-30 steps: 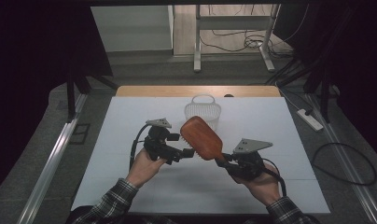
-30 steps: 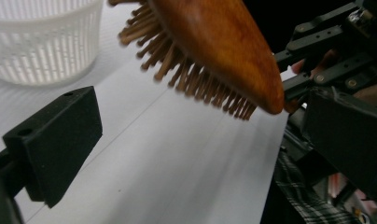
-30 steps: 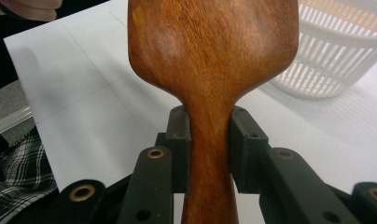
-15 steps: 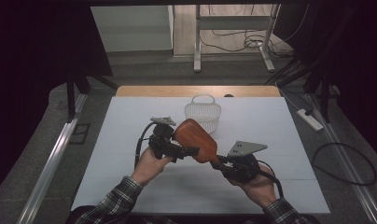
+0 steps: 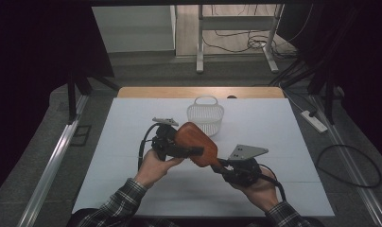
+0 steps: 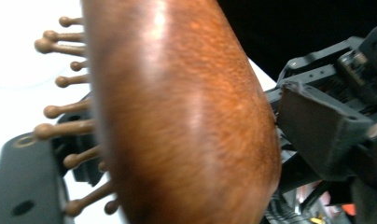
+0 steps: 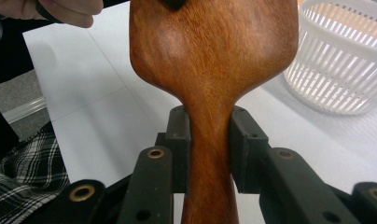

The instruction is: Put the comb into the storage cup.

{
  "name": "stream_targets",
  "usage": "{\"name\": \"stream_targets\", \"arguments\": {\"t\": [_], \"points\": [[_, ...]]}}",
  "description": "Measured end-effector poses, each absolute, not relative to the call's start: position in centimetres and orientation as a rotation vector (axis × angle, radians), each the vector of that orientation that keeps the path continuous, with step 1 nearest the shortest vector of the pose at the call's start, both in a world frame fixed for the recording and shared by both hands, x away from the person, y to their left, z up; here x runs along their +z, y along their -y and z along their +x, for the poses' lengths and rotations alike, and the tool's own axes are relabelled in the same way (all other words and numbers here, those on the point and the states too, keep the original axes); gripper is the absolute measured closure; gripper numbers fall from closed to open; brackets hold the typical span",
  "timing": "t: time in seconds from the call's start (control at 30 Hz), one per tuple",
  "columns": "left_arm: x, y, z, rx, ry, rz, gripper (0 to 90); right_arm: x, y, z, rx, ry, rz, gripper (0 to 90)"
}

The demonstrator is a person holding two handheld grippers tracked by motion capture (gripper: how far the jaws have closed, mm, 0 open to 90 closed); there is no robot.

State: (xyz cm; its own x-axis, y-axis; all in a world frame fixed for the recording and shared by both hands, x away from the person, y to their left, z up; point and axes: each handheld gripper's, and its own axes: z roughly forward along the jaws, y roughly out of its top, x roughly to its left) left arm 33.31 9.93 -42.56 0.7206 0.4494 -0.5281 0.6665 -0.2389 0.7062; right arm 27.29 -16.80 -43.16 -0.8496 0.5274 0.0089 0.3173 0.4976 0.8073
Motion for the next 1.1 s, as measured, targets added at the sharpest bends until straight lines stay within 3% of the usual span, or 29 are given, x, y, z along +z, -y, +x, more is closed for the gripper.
{"name": "stream_targets", "arguments": {"t": [0.6,0.97,1.1], "points": [[-43.7,-11.4,34.3,-0.555,-0.865,1.714,50.7,-44.0,16.4,27.4,1.209,-2.535,0.692,72.2],[-43.6,-11.4,34.3,-0.524,-0.821,1.724,58.2,-44.3,16.1,27.6,1.171,-2.523,0.649,70.5],[-43.3,-11.5,34.2,-0.489,-0.814,1.735,59.0,-44.2,16.0,27.6,1.155,-2.508,0.644,60.5]]}}
